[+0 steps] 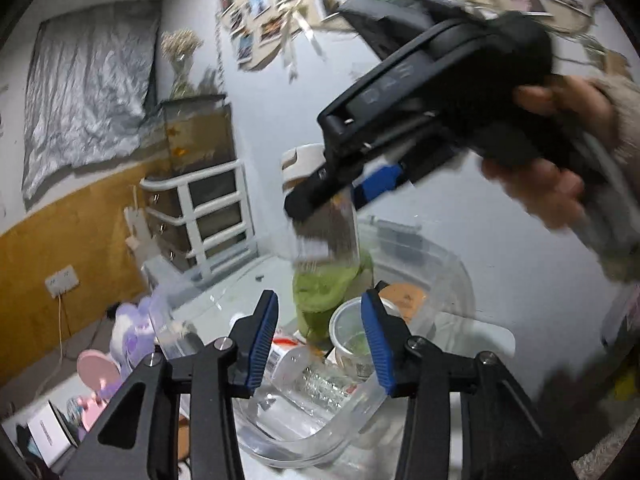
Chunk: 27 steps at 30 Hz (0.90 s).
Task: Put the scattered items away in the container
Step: 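Lower the jar into the container and open the right tool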
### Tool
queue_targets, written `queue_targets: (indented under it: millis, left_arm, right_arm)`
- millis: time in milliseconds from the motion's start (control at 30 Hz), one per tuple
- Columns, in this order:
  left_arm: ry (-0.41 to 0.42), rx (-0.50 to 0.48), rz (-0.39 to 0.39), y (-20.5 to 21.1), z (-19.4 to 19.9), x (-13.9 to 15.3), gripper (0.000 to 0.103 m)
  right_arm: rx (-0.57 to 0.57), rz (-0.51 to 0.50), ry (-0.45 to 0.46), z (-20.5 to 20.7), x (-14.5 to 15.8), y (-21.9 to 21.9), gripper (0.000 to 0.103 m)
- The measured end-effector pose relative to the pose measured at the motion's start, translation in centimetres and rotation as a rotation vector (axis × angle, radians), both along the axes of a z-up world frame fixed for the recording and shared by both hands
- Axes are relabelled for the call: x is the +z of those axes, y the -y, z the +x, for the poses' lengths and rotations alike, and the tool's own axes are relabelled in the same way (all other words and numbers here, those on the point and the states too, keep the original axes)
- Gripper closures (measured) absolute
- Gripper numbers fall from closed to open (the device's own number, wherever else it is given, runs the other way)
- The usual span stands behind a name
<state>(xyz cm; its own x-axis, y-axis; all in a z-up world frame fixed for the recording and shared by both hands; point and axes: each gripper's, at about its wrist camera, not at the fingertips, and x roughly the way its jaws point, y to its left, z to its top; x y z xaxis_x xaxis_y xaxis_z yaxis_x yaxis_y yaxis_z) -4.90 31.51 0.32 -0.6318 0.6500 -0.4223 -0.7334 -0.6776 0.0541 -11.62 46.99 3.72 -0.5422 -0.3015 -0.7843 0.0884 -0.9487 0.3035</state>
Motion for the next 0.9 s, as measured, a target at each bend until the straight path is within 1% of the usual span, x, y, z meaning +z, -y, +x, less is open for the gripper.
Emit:
queue_targets:
  millis: [67,133,267,333,400,467,500,567,667,733,900]
  left_arm:
    - [0.031,0.037,0.003,0.3,-0.6,-0.5,0.060]
    - [0.049,0.080,0.002,0.9,-1.0,-0.9,0.060]
    - [0.079,0.193,-0.010,3.0,-1.7,-1.7,0.060]
    - [0.092,0.245,-0.009,4.2,-1.6,-2.0,0.060]
    - [0.099,0.290,-0.009,5.3,-1.7,-2.2,0.060]
    - [0.105,0.331,-0.009,6.2,-1.8,-2.4,0.060]
    - [0.109,0.343,-0.008,6.6,-1.9,-2.6,0.060]
    - [0.116,0.368,-0.006,7.2,-2.0,-2.8,0.060]
    - [0.124,0.384,-0.008,7.7,-2.3,-3.1,0.060]
    - [0.125,0.385,-0.009,7.8,-2.4,-3.2,0.060]
    - [0.121,0.368,-0.013,7.8,-2.4,-3.1,0.060]
  right_arm:
    - [0.031,0.057,0.049,-2.4,-0.9,-0.7,0.053]
    - [0.074,0.114,0.110,-5.1,-2.5,-1.0,0.053]
    - [0.186,0.218,0.290,-9.9,-7.2,0.3,0.053]
    - [0.224,0.255,0.372,-11.2,-9.1,0.7,0.053]
    - [0.245,0.326,0.463,-12.3,-11.6,1.1,0.053]
    - [0.259,0.387,0.506,-12.9,-12.9,1.4,0.053]
    - [0.266,0.398,0.523,-13.1,-13.5,1.5,0.053]
    - [0.273,0.392,0.554,-13.5,-14.5,1.5,0.053]
    - [0.221,0.350,0.566,-14.0,-14.9,0.9,0.052]
    - [0.193,0.335,0.544,-14.1,-14.4,0.7,0.051]
    - [0.144,0.245,0.445,-14.0,-11.1,-0.5,0.051]
